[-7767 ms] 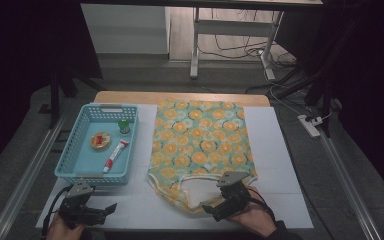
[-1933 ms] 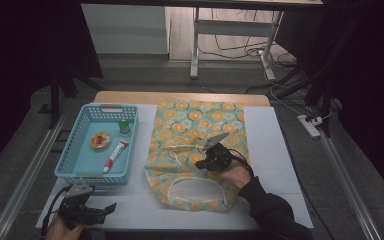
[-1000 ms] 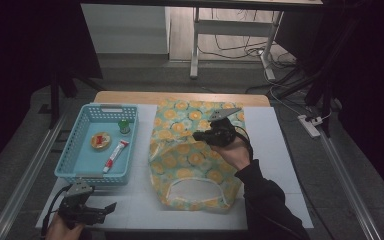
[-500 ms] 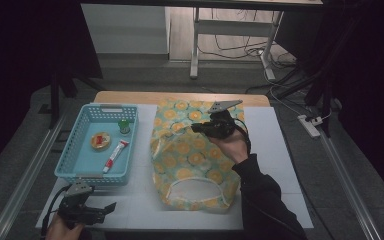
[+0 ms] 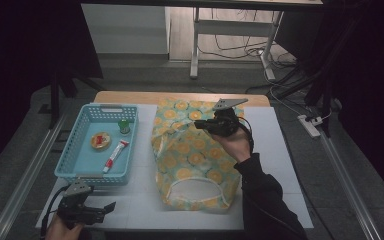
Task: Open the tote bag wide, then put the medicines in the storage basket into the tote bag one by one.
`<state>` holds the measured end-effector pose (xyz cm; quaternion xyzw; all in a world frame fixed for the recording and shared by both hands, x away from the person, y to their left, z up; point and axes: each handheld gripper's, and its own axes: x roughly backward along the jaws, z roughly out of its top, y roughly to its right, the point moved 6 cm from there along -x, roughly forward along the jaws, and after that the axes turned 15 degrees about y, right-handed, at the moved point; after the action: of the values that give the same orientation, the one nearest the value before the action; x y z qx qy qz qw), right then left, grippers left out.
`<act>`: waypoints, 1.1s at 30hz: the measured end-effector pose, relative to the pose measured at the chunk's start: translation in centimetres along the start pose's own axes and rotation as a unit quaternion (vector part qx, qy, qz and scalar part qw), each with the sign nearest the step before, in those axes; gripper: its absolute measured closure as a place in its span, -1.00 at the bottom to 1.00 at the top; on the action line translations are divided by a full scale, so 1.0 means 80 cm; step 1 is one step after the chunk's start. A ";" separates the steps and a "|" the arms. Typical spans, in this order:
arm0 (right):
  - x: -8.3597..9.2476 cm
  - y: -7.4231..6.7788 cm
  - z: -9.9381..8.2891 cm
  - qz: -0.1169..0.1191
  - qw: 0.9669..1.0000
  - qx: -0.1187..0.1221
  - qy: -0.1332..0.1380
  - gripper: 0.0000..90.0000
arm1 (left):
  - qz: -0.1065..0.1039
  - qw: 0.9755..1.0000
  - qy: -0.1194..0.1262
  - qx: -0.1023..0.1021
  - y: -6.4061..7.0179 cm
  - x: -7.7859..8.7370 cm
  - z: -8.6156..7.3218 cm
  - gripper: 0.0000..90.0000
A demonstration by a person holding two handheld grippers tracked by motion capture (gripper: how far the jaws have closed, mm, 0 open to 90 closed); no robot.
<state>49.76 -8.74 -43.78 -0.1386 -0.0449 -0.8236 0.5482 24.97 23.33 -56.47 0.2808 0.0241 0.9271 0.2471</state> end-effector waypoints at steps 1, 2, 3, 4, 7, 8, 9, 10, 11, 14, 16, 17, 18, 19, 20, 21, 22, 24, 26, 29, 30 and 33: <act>0.000 0.001 -0.001 0.000 1.000 -0.001 -0.001 1.00 | 0.000 1.000 0.000 0.001 0.000 0.000 0.000 -1.00; -0.001 0.001 -0.002 0.000 1.000 -0.002 -0.002 1.00 | 0.000 1.000 0.001 0.000 0.000 0.000 0.000 -1.00; -0.002 0.001 -0.003 0.001 1.000 -0.002 -0.003 1.00 | 0.000 1.000 0.002 0.001 0.000 0.000 0.000 -1.00; -0.002 0.001 -0.004 0.001 1.000 -0.002 -0.004 1.00 | 0.001 1.000 0.002 0.001 0.000 0.001 0.000 -1.00; -0.003 0.000 -0.004 0.003 1.000 0.002 -0.006 1.00 | 0.002 1.000 0.004 0.002 -0.001 0.001 0.000 -1.00; -0.003 0.000 -0.004 0.003 1.000 0.002 -0.006 1.00 | 0.000 1.000 0.006 0.004 -0.001 0.001 0.001 -1.00; -0.003 0.000 -0.003 0.005 1.000 0.002 -0.004 1.00 | 0.000 1.000 0.007 0.005 -0.001 0.001 0.001 -1.00; -0.002 0.000 -0.003 0.005 1.000 0.003 -0.005 1.00 | 0.000 1.000 0.008 0.007 -0.002 0.002 0.001 -1.00; -0.002 0.000 -0.003 0.006 1.000 0.005 -0.004 1.00 | -0.001 1.000 0.009 0.007 -0.002 0.002 0.001 -1.00; -0.001 0.000 -0.004 0.010 1.000 0.007 -0.004 1.00 | -0.001 1.000 0.011 0.008 -0.002 0.003 0.001 -1.00; -0.001 0.000 -0.004 0.009 1.000 0.007 -0.004 1.00 | -0.002 1.000 0.011 0.008 -0.001 0.003 0.002 -1.00; -0.001 0.001 -0.004 0.008 1.000 0.007 -0.003 1.00 | -0.003 1.000 0.010 0.010 -0.001 0.003 0.002 -1.00; -0.001 0.001 -0.004 0.008 1.000 0.006 -0.002 1.00 | -0.006 1.000 0.012 0.011 -0.001 0.003 0.002 -1.00; -0.002 0.001 -0.004 0.008 1.000 0.005 -0.002 1.00 | -0.007 1.000 0.013 0.010 0.000 0.004 0.003 -1.00; -0.002 0.001 -0.004 0.007 1.000 0.006 -0.002 1.00 | -0.008 1.000 0.016 0.006 0.000 0.004 0.004 -1.00; -0.002 0.001 -0.004 0.007 1.000 0.006 -0.002 1.00 | -0.009 1.000 0.017 0.003 0.001 0.005 0.004 -1.00; -0.001 0.001 -0.004 0.006 1.000 0.005 -0.001 1.00 | -0.012 1.000 0.018 0.001 0.001 0.005 0.005 -1.00; -0.001 0.002 -0.004 0.006 1.000 0.005 0.000 1.00 | -0.015 1.000 0.020 0.000 0.001 0.005 0.006 -1.00; -0.001 0.002 -0.005 0.004 1.000 0.005 -0.001 1.00 | -0.019 1.000 0.022 0.000 0.002 0.006 0.007 -1.00; -0.002 0.001 -0.005 0.003 1.000 0.006 -0.002 1.00 | -0.023 0.999 0.027 0.001 0.002 0.008 0.009 -1.00; -0.002 0.001 -0.005 0.003 1.000 0.006 -0.003 1.00 | -0.024 0.999 0.028 0.001 0.001 0.009 0.010 -1.00; -0.003 0.001 -0.006 0.004 1.000 0.007 -0.004 1.00 | -0.034 0.999 0.034 0.001 0.001 0.011 0.012 -1.00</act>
<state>49.85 -8.68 -44.30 -0.1384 -0.0523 -0.8202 0.5525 24.80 23.56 -55.21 0.2489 0.0429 0.9272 0.2767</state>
